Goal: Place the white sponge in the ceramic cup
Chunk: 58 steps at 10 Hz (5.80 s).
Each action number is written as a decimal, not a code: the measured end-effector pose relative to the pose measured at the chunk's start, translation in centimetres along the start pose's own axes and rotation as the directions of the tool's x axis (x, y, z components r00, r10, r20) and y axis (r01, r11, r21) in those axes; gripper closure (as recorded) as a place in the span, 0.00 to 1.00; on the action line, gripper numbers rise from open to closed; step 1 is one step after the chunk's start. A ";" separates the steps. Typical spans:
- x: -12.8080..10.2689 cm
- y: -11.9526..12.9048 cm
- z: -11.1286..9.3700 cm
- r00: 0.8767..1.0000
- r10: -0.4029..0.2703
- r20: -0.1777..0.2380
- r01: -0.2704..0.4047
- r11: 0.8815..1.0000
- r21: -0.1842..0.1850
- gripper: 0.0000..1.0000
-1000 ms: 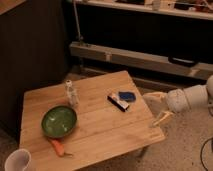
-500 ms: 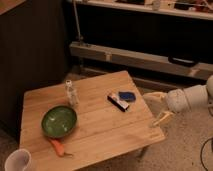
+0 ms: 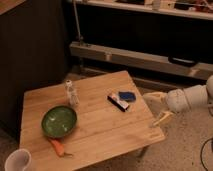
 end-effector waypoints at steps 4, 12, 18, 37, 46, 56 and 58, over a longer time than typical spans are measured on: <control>0.0 0.0 0.0 1.000 0.000 0.000 0.000 1.000 0.000 0.20; -0.2 -5.4 2.7 0.995 -0.021 -0.102 0.027 0.998 0.063 0.20; 1.3 -13.3 7.4 0.960 0.011 -0.279 0.018 0.994 0.104 0.20; 11.9 -21.0 15.0 0.930 0.189 -0.315 -0.166 0.981 0.096 0.20; 13.8 -24.1 18.4 0.921 0.185 -0.343 -0.165 0.982 0.086 0.20; 17.4 -23.0 21.5 0.908 0.204 -0.365 -0.230 0.973 -0.030 0.22; 17.9 -22.8 21.3 0.906 0.209 -0.368 -0.242 0.969 -0.043 0.39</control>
